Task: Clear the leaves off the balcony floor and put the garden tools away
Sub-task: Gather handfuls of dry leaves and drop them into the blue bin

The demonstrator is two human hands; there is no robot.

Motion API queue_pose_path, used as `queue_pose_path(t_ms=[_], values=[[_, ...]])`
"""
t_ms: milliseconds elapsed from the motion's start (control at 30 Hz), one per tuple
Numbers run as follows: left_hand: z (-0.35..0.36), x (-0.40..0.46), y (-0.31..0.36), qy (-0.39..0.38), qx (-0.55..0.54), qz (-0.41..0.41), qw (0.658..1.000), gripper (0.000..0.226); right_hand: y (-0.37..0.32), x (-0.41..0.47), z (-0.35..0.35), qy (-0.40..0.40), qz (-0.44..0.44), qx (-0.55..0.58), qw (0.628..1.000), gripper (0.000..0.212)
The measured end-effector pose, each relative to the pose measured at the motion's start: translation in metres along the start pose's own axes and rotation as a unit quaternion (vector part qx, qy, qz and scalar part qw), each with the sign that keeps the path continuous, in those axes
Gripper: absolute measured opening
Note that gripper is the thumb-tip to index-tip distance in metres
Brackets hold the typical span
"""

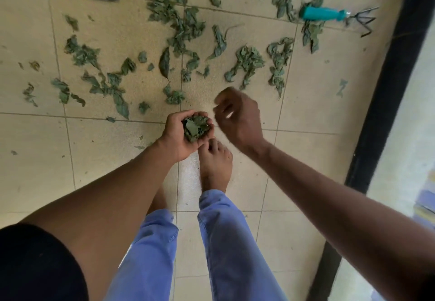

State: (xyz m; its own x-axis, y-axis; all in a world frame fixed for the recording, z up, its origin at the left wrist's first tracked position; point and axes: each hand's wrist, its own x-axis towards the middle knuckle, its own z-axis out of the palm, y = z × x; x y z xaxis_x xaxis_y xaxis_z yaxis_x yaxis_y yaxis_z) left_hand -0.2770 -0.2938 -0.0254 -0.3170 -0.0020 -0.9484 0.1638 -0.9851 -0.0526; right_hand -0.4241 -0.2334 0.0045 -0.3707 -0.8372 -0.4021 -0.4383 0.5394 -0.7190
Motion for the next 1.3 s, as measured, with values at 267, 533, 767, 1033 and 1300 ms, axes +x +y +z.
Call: queue_pose_path(t_ms=[267, 533, 767, 1033, 1300], values=[[0.018, -0.017, -0.001, -0.012, -0.061, 0.016, 0.998, 0.032, -0.026, -0.023, -0.002, 0.076, -0.012, -0.050, 0.996, 0.009], [0.031, 0.007, 0.000, -0.028, -0.053, 0.003, 0.998, 0.035, 0.061, 0.054, -0.008, 0.079, 0.247, -0.103, 0.960, 0.037], [0.023, 0.021, 0.003, -0.028, -0.028, -0.007, 0.999, 0.040, 0.073, 0.075, 0.007, 0.081, 0.304, -0.080, 0.946, 0.033], [0.028, 0.008, 0.002, 0.010, -0.011, -0.006, 1.000, 0.035, 0.017, 0.001, -0.015, 0.108, 0.176, 0.078, 0.975, 0.009], [0.042, -0.010, 0.003, -0.017, 0.019, -0.013, 1.000, 0.038, -0.029, -0.051, -0.002, 0.001, 0.046, -0.014, 0.999, 0.019]])
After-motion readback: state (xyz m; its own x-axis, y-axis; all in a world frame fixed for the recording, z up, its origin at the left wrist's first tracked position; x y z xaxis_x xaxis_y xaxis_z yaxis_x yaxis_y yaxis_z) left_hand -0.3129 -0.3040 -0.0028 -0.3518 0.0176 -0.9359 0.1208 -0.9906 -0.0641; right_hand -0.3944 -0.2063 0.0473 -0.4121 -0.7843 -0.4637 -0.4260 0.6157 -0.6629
